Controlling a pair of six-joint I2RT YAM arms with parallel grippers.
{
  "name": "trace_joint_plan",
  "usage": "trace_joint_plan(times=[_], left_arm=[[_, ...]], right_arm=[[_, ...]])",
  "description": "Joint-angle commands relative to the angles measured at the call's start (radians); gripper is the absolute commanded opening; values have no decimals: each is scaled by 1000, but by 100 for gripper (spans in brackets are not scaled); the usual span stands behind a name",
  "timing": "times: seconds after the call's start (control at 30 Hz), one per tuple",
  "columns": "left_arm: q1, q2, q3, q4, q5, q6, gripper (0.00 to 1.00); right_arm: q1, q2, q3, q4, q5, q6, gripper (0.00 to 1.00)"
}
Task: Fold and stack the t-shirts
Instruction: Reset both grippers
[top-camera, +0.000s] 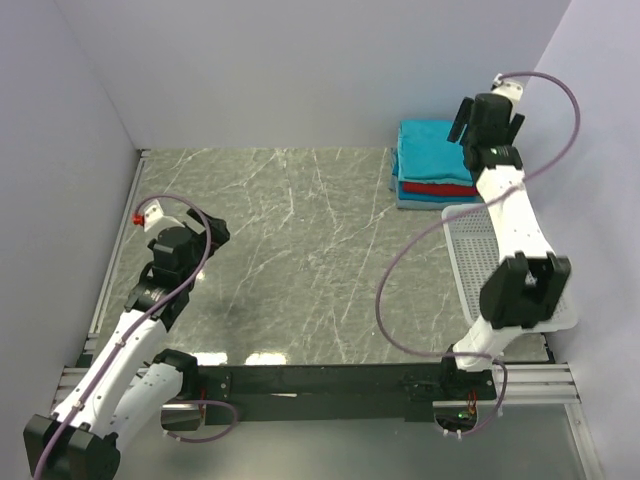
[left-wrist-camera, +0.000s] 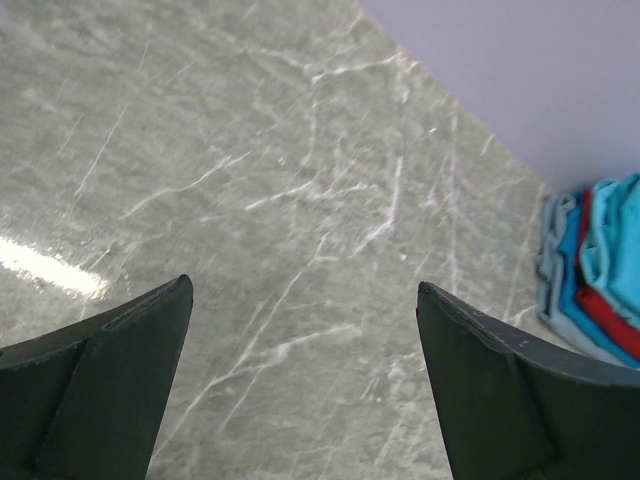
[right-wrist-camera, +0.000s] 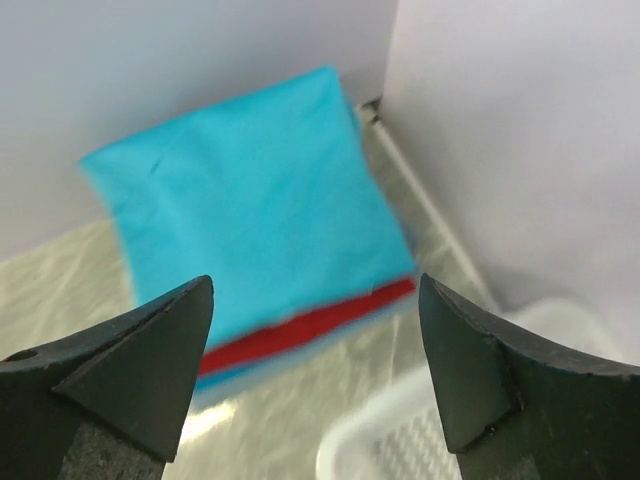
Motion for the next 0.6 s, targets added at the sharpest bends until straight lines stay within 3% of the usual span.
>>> trace_joint_plan(times=[0.0,0.3,0.4,0.57], left_arm=[[-1,-37,65,27,9,7,99],[-1,-118,46,-25,37,-24,99],[-1,-146,13,-30,58,-45,100],[-1,-204,-45,-50,71,-91,99]], right_arm=[[4,-204,-157,43,-131,133,90],[10,-692,-708,164,-334,263,91],[11,-827,-890,173,-332,302,92],[10,-1019,-1057,161,-322,351,92]])
